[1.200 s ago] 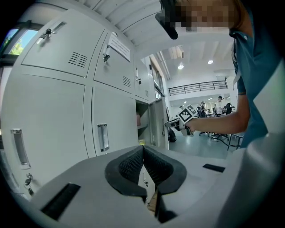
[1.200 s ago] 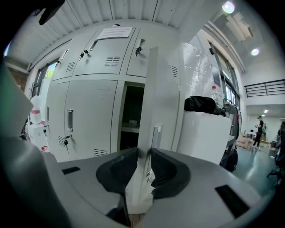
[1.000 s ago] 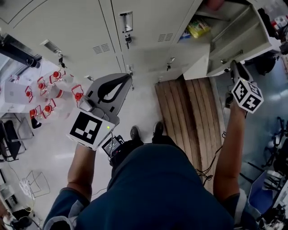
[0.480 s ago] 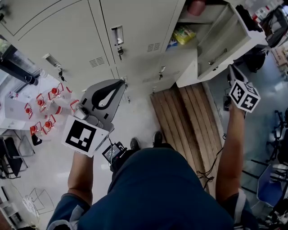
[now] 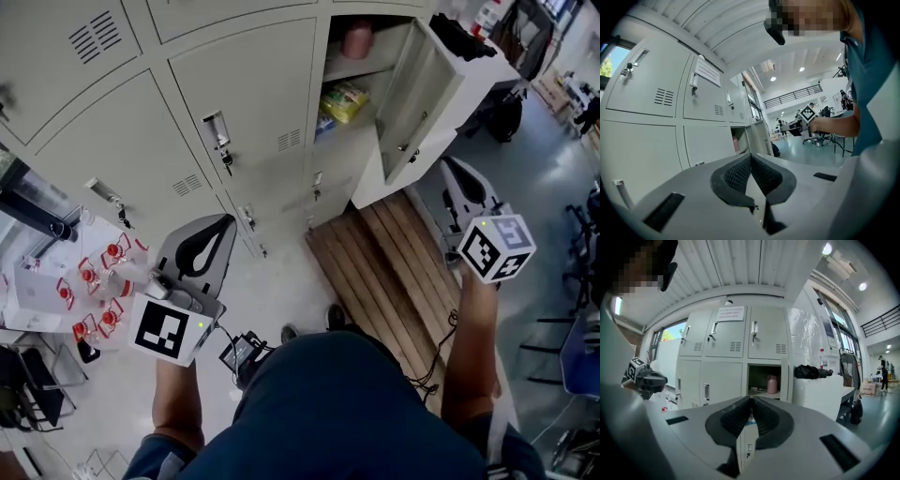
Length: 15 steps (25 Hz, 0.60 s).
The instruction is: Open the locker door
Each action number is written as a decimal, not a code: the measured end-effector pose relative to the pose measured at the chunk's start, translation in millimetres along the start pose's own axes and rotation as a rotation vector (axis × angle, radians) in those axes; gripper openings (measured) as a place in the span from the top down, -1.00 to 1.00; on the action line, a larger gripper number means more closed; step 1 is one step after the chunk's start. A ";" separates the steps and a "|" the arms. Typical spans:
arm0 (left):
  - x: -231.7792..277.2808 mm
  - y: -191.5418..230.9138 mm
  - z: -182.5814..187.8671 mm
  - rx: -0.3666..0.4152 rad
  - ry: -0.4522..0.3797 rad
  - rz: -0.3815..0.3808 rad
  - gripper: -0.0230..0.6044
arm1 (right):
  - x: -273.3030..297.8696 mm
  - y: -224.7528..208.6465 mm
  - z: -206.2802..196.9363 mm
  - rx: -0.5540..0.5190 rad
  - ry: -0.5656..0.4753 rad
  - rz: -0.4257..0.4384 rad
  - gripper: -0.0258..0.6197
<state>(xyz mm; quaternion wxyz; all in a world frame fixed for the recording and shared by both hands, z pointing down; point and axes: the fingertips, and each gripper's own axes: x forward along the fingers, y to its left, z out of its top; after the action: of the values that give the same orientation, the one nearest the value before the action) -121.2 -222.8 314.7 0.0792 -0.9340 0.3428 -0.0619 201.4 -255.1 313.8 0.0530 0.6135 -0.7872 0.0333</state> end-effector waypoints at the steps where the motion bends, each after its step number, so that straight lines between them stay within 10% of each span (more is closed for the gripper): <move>1: -0.6 -0.5 1.2 0.001 -0.002 -0.002 0.87 | -5.7 8.0 6.2 -0.002 -0.017 0.015 0.77; 15: -5.2 -1.1 3.0 0.006 0.001 -0.024 0.87 | -60.6 83.0 43.7 -0.023 -0.101 0.177 0.81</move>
<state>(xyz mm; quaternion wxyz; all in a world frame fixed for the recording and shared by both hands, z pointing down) -124.0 -218.3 311.6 0.0811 -0.9377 0.3317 -0.0645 133.7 -181.6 264.0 0.0171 0.5419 -0.8403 -0.0022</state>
